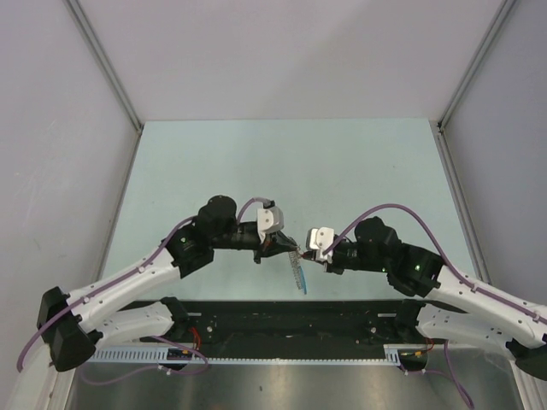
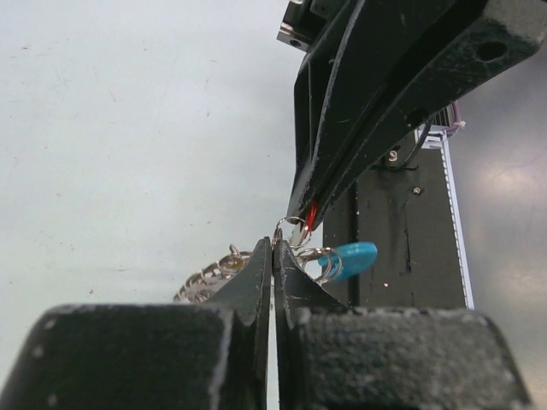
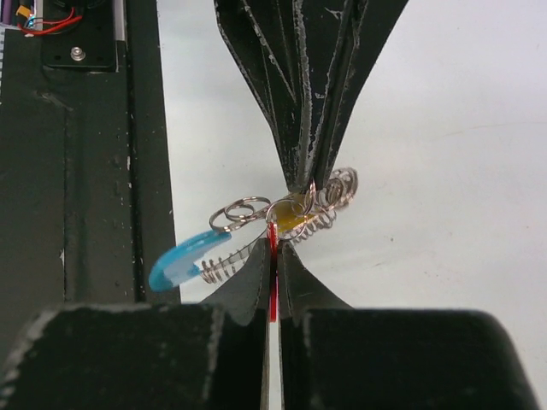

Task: Remove the keys from the keyring
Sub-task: Remove the key from the keyring.

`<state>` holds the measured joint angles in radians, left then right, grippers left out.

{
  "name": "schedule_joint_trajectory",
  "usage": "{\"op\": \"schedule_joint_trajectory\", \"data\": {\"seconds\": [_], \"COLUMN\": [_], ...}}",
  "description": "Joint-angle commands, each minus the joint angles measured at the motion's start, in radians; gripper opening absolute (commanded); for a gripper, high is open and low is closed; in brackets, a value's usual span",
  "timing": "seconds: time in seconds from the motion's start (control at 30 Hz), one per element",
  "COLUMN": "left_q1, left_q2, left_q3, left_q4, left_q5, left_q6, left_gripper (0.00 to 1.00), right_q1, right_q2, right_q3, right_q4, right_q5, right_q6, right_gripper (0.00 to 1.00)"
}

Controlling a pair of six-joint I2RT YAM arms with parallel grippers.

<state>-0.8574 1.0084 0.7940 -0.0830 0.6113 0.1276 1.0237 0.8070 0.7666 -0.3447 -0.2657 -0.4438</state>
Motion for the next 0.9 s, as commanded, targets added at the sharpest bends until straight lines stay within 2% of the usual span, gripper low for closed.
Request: {"op": "schedule_joint_trajectory", "data": {"seconds": [0.0, 0.03, 0.07, 0.1, 0.23, 0.27, 0.33, 0.4, 0.57, 0.67, 0.87], "left_q1": [0.0, 0.0, 0.0, 0.0, 0.0, 0.0, 0.001, 0.004, 0.02, 0.02, 0.02], "left_q2": [-0.053, -0.059, -0.08, -0.089, -0.126, -0.132, -0.143, -0.143, -0.12, -0.106, -0.106], "left_q3": [-0.022, -0.032, -0.044, -0.064, -0.082, -0.082, -0.085, -0.082, -0.056, -0.03, -0.024], "left_q4": [0.12, 0.144, 0.153, 0.163, 0.169, 0.167, 0.169, 0.173, 0.197, 0.2, 0.216], "left_q5": [0.013, 0.022, 0.031, 0.048, 0.083, 0.091, 0.108, 0.136, 0.165, 0.172, 0.18], "left_q6": [0.0, 0.01, 0.039, 0.058, 0.136, 0.17, 0.19, 0.222, 0.221, 0.216, 0.196], "left_gripper": [0.0, 0.0, 0.0, 0.0, 0.0, 0.0, 0.01, 0.0, 0.0, 0.0, 0.0], "right_q1": [0.016, 0.009, 0.003, -0.005, -0.053, -0.063, -0.066, -0.074, -0.093, -0.07, -0.057], "right_q2": [0.006, 0.001, -0.011, -0.02, -0.071, -0.089, -0.104, -0.118, -0.121, -0.176, -0.292], "right_q3": [0.0, 0.0, -0.001, 0.0, -0.023, -0.03, -0.062, -0.085, -0.137, -0.212, -0.312], "right_q4": [0.053, 0.067, 0.073, 0.078, 0.119, 0.13, 0.176, 0.222, 0.369, 0.444, 0.585], "right_q5": [0.029, 0.033, 0.008, -0.012, -0.118, -0.142, -0.156, -0.158, -0.182, -0.096, -0.06], "right_q6": [0.051, 0.069, 0.1, 0.121, 0.281, 0.366, 0.443, 0.572, 0.715, 0.715, 0.666], "right_gripper": [0.03, 0.06, 0.16, 0.2, 0.31, 0.36, 0.39, 0.39, 0.35, 0.35, 0.34]}}
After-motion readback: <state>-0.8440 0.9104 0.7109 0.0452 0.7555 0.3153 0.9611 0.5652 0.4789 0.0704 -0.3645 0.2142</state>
